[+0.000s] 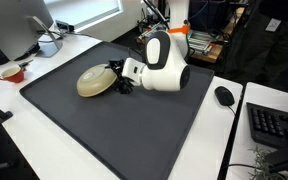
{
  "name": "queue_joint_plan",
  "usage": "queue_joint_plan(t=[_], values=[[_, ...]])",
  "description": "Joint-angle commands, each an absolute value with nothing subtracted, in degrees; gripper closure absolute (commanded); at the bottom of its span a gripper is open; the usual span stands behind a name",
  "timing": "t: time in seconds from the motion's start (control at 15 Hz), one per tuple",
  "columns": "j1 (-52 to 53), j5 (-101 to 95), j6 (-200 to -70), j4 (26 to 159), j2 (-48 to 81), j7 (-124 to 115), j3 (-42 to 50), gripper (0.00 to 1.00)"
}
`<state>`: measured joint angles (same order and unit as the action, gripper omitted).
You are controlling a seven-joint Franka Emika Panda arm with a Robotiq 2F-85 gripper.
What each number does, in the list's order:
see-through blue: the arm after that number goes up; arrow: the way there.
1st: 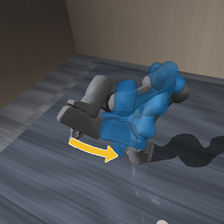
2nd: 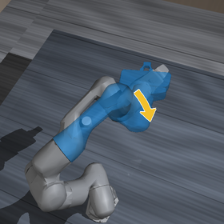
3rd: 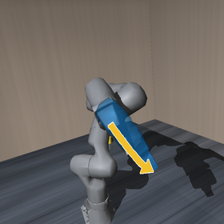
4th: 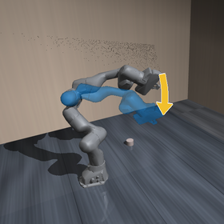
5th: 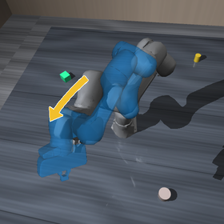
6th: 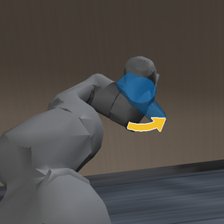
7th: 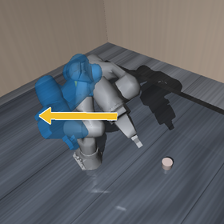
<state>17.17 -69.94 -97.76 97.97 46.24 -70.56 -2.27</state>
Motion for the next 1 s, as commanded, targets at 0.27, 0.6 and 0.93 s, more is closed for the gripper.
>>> queue_joint_plan(t=[0.27, 0.6, 0.93], values=[[15.6, -70.3, -96.6, 96.5, 48.1, -71.1, -2.5, 0.00], [15.6, -72.1, -96.2, 95.5, 50.5, -71.5, -1.5, 0.00], [17.7, -76.5, -92.6, 97.4, 48.8, -74.5, -1.6, 0.49]])
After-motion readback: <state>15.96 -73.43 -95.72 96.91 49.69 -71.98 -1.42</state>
